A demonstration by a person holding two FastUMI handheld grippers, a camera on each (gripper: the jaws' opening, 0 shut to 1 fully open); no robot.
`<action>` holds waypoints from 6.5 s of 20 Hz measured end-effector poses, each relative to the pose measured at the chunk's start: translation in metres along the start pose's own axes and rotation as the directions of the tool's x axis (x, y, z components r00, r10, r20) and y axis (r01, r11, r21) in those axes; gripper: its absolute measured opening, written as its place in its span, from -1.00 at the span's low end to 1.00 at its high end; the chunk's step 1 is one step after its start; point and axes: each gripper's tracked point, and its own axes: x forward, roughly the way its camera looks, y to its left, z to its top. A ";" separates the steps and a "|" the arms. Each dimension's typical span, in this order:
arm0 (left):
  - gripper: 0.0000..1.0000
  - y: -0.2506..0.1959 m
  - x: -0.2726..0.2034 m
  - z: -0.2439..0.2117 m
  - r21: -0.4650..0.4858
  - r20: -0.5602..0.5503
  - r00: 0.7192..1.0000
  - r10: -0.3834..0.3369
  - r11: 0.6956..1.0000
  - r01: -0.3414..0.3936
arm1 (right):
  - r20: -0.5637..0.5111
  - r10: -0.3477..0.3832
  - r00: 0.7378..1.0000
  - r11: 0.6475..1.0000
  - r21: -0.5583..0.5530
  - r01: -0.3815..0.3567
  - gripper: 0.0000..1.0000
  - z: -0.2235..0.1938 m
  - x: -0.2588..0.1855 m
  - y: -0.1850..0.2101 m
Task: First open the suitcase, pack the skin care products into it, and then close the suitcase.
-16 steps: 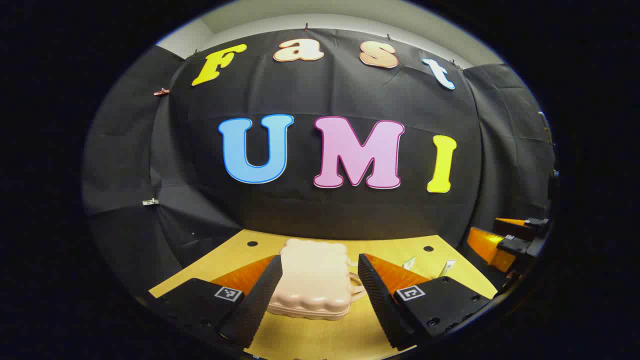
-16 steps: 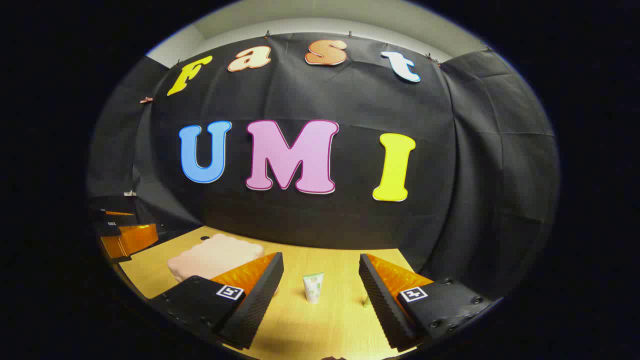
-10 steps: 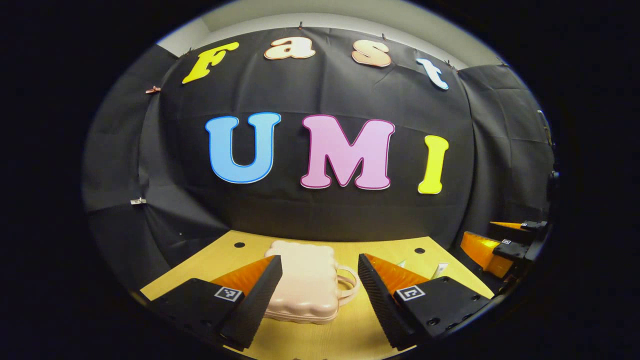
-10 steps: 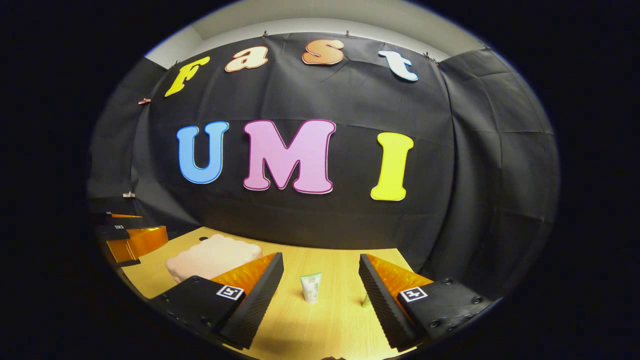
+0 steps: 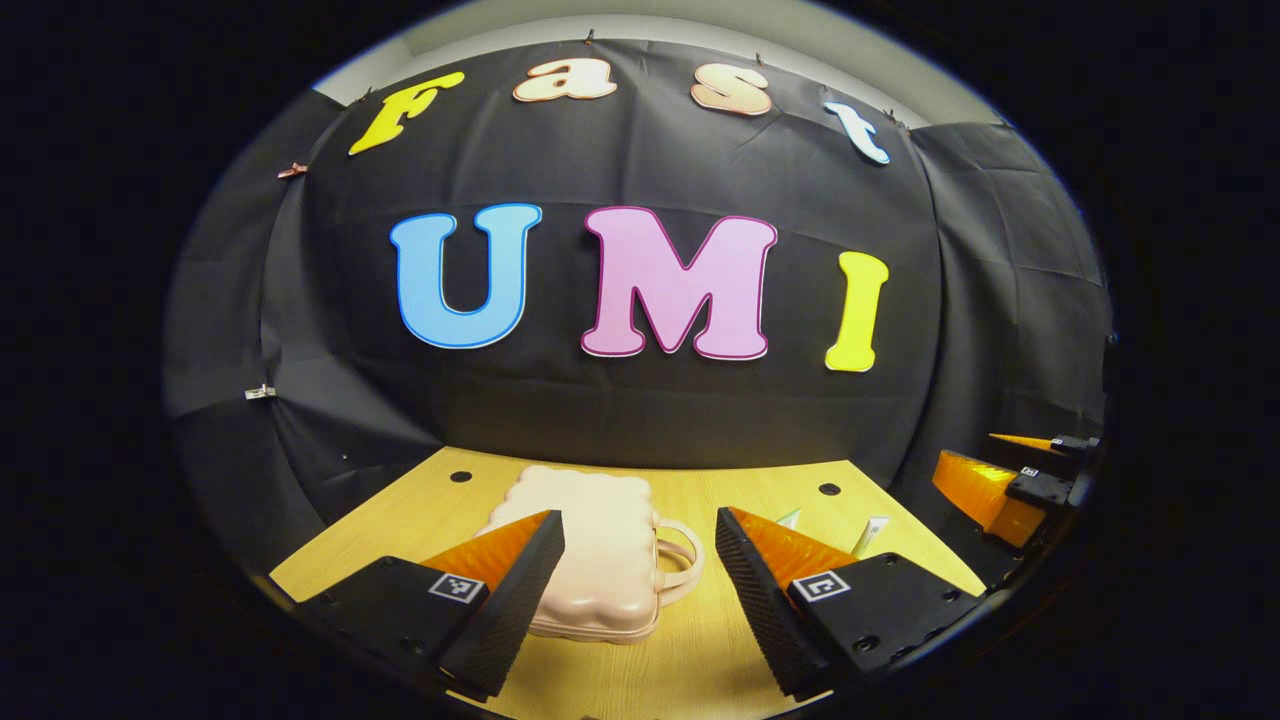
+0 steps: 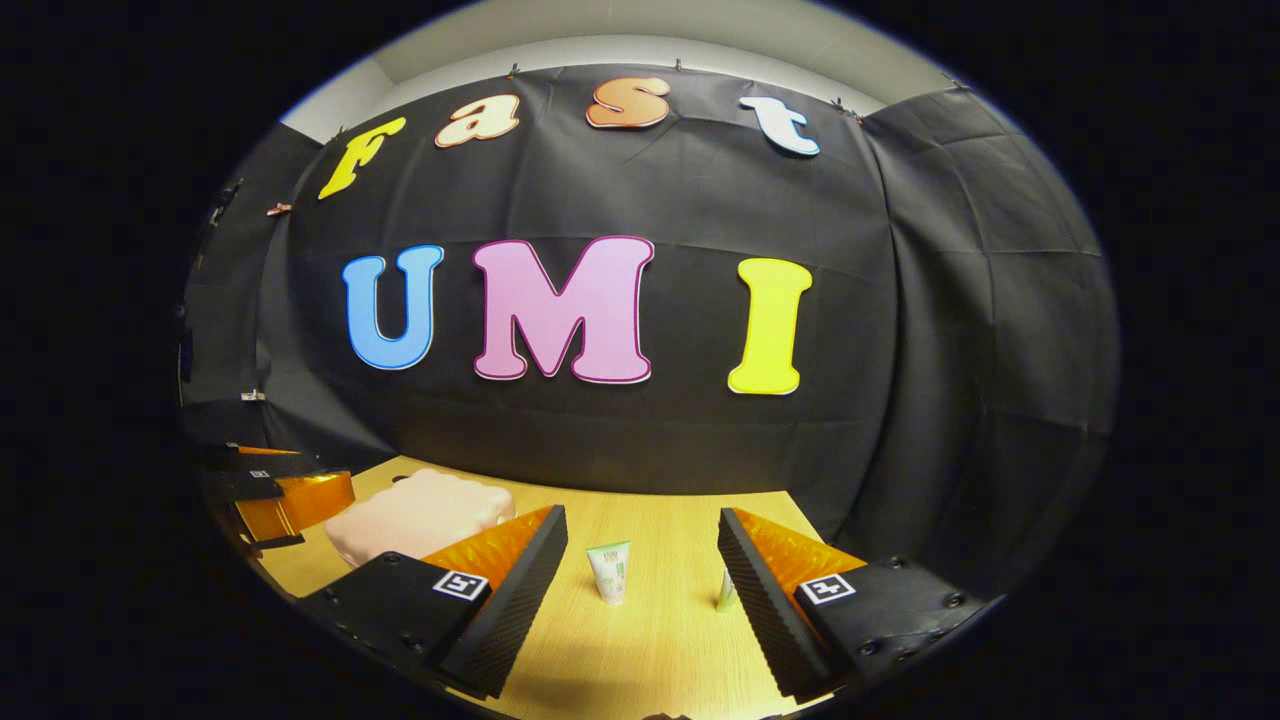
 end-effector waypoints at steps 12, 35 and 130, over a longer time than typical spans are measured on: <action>0.93 -0.076 0.133 -0.067 0.062 -0.224 0.962 -0.155 0.983 0.173 | -0.087 -0.025 0.996 1.000 -0.012 0.024 0.92 -0.037 0.014 -0.029; -0.80 -0.071 0.232 -0.145 -0.085 -0.482 0.869 -0.117 0.993 0.086 | -0.182 -0.108 0.977 0.993 -0.060 0.099 0.93 -0.086 0.018 -0.072; -0.10 -0.186 0.265 -0.244 -0.086 -0.302 0.892 -0.337 0.941 0.327 | -0.480 -0.234 0.845 0.963 0.005 0.269 -0.05 -0.307 0.202 -0.141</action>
